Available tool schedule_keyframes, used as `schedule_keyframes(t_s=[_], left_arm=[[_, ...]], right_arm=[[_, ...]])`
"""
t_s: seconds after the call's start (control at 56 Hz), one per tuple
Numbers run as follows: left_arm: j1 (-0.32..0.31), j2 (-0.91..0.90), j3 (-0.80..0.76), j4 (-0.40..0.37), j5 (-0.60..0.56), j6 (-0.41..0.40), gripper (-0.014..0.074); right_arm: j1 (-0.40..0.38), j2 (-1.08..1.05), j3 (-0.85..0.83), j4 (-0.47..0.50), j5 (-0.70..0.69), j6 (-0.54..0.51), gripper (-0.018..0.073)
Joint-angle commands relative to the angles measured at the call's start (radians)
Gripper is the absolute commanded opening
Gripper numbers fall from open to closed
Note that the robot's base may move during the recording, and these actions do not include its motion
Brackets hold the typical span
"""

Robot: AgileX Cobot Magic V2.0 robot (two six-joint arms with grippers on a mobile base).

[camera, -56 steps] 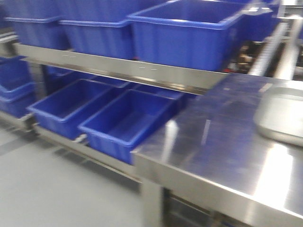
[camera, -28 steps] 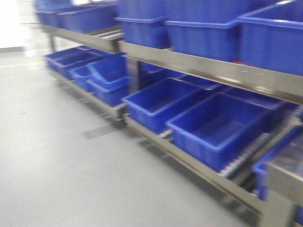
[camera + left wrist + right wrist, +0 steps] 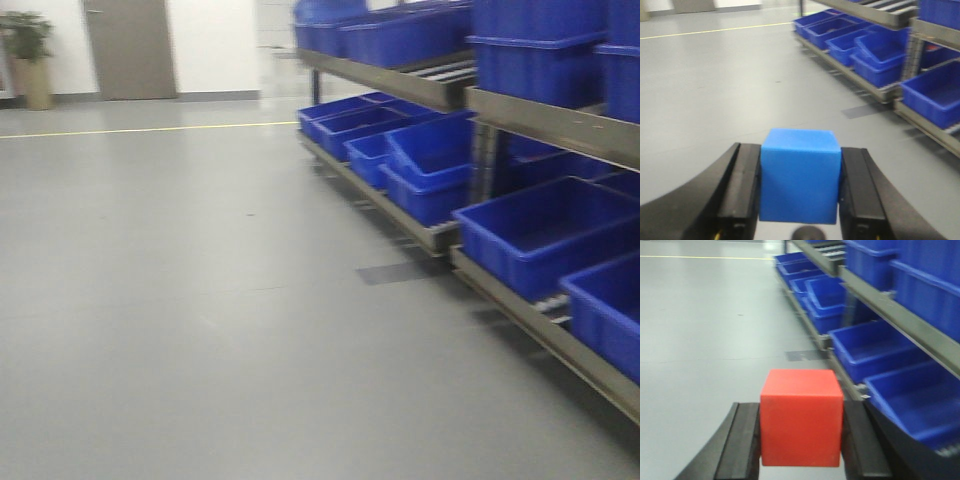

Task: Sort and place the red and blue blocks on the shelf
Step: 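Drive the base away from the table toward the bin shelves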

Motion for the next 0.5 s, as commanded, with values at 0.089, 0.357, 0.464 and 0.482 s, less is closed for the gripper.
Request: schedule_keyframes(t_s=[0.089, 0.357, 0.464, 0.482], left_arm=[[0.002, 0.000, -0.031, 0.001, -0.089, -0.004, 0.0256], [0.002, 0.000, -0.031, 0.001, -0.089, -0.004, 0.0256], [0.002, 0.000, -0.031, 0.001, -0.089, -0.004, 0.0256], [0.002, 0.000, -0.031, 0.001, -0.089, -0.004, 0.0256]], right_arm=[[-0.004, 0.003, -0.030, 0.001, -0.087, -0.008, 0.0384], [-0.004, 0.003, -0.030, 0.001, -0.087, -0.008, 0.0384], [-0.004, 0.003, -0.030, 0.001, -0.087, -0.008, 0.0384], [-0.004, 0.003, -0.030, 0.001, -0.087, -0.008, 0.0384]])
